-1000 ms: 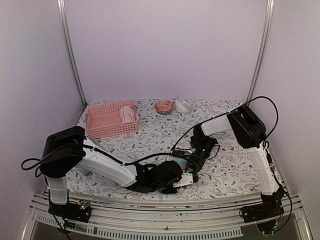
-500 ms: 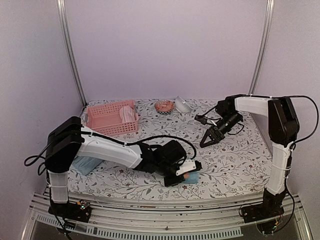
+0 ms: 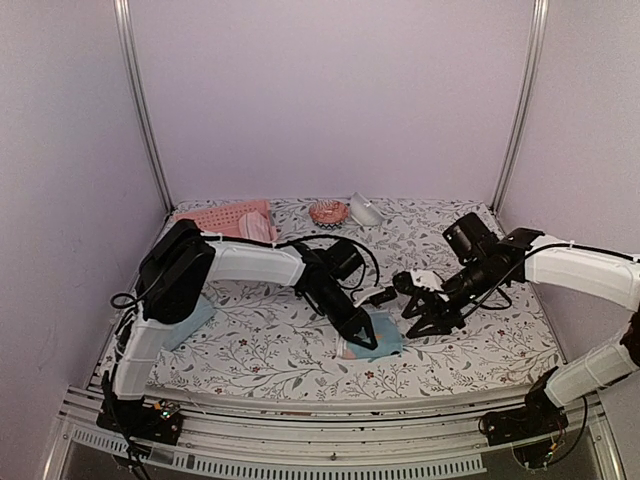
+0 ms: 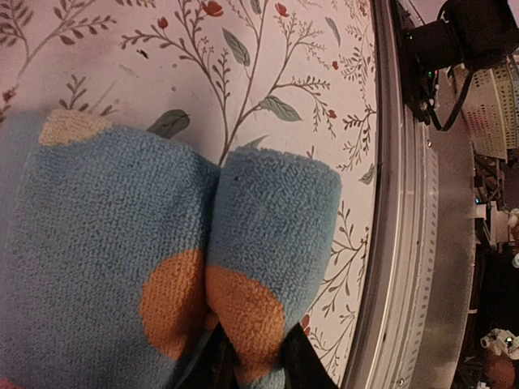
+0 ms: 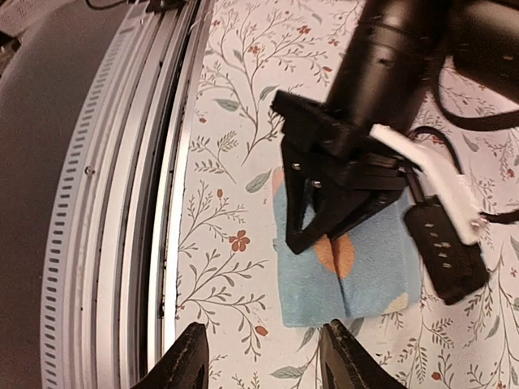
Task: Roll the towels
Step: Roll the towel at the center of the board.
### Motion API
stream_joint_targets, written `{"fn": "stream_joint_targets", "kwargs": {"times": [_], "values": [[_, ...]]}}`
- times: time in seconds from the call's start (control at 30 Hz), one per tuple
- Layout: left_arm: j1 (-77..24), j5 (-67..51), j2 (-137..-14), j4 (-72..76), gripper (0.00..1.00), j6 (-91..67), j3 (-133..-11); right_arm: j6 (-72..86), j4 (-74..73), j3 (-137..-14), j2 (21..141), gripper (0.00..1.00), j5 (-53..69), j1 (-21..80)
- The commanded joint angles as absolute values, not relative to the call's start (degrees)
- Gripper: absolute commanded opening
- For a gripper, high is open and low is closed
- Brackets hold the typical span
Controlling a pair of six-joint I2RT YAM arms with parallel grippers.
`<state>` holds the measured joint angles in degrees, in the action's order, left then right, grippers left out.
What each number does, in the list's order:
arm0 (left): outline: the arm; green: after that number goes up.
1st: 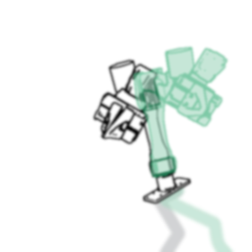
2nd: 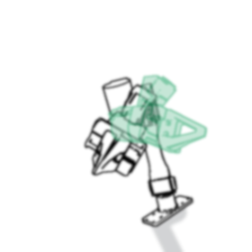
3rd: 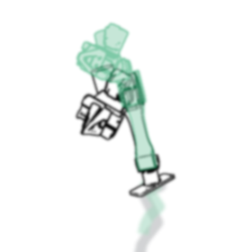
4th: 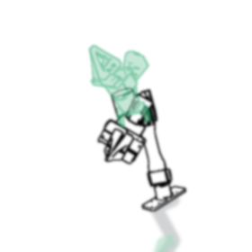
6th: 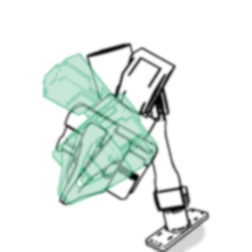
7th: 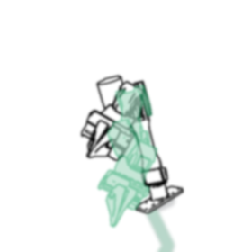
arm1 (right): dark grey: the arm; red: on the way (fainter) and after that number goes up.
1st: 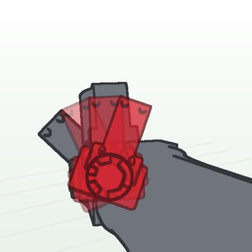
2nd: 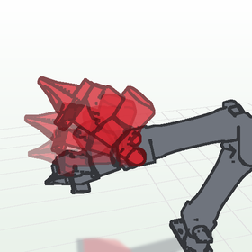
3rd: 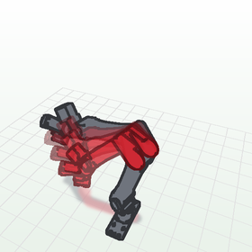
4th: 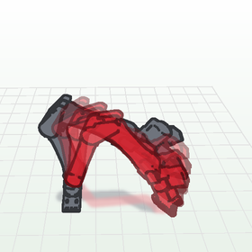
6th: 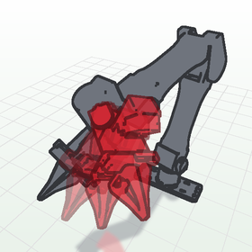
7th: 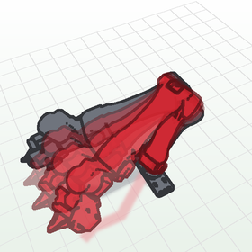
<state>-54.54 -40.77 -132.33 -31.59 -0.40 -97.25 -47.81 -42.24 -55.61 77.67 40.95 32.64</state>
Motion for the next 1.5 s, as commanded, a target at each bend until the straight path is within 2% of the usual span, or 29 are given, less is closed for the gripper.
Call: {"fn": "stream_joint_targets", "kwargs": {"times": [0.0,0.13,0.5,0.53,0.63,0.73,0.8,0.93,1.07,1.2,1.33,1.47], "values": [[-53.0,-43.0,-137.9,-39.6,0.19,-4.7,-97.0,-47.3,-29.7,-51.2,77.5,0.49,25.9,39.4],[-52.2,-42.8,-138.1,-39.7,0.19,-5.7,-96.9,-45.2,-24.0,-50.1,81.7,0.50,18.3,43.5],[-50.5,-41.3,-138.8,-38.9,0.20,-6.6,-95.6,-45.5,-18.8,-50.5,93.9,0.49,11.0,51.0],[-50.4,-41.1,-138.9,-38.9,0.21,-6.6,-95.6,-45.5,-18.9,-50.6,94.4,0.47,10.8,51.3],[-50.3,-40.2,-138.8,-38.8,0.23,-6.0,-95.5,-45.3,-19.5,-50.9,96.5,0.30,10.1,51.4],[-50.2,-39.1,-136.6,-36.2,0.30,-5.0,-93.5,-45.1,-20.5,-51.3,97.5,0.20,9.7,51.4],[-50.3,-38.2,-130.9,-28.7,0.45,-5.4,-86.4,-45.1,-22.3,-52.0,98.1,0.14,11.6,51.4],[-50.2,-31.5,-115.3,-10.5,0.52,-8.4,-70.2,-44.0,-29.7,-55.9,100.8,0.10,20.6,50.0],[-50.3,-23.0,-100.5,3.1,0.55,-10.9,-56.2,-43.5,-43.1,-65.8,108.9,0.09,30.8,47.1],[-54.4,-12.7,-92.0,10.3,0.54,-7.4,-46.4,-45.4,-53.9,-74.9,116.8,0.09,39.8,44.0],[-63.1,0.9,-88.8,12.0,0.53,1.4,-42.9,-47.7,-62.7,-82.7,123.8,0.09,46.4,41.6],[-66.7,4.3,-91.6,11.9,0.54,8.0,-44.5,-49.3,-70.5,-88.9,131.9,0.09,49.9,39.7]]}}
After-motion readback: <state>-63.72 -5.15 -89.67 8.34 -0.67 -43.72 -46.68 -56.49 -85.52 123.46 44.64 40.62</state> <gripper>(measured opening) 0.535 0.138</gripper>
